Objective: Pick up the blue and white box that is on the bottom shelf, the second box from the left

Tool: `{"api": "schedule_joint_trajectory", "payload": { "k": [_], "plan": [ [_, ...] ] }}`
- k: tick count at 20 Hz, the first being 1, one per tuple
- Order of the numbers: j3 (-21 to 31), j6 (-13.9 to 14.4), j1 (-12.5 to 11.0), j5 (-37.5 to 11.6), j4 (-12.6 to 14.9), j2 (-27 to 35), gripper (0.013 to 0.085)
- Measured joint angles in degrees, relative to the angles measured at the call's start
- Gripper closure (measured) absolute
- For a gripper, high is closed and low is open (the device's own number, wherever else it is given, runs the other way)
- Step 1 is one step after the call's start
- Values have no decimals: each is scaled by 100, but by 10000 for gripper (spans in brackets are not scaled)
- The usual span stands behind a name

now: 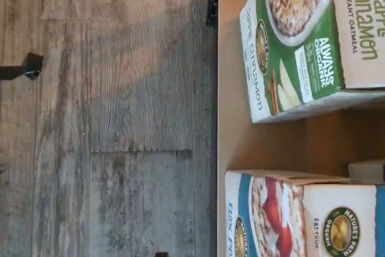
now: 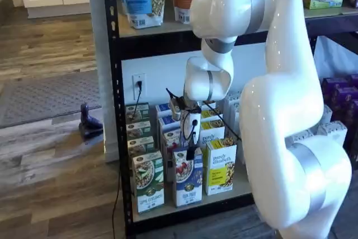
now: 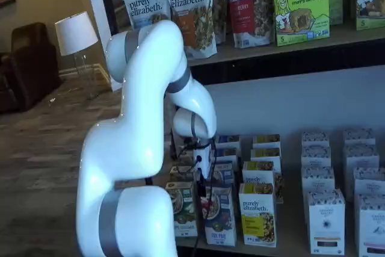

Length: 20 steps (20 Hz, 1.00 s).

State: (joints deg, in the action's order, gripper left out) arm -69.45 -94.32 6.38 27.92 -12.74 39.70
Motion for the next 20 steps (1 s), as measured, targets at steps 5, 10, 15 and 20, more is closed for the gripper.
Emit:
{"api": "schedule_joint_trajectory", "payload": {
  "k": [5,10,15,20],
  "plan": [
    [-246,62,37,182,11,111,130],
    [-388,147,65,215,72,221,130],
    [-531,195,62,225,134,377,130],
    [-816,241,31,325,217,624,130]
  ]
}}
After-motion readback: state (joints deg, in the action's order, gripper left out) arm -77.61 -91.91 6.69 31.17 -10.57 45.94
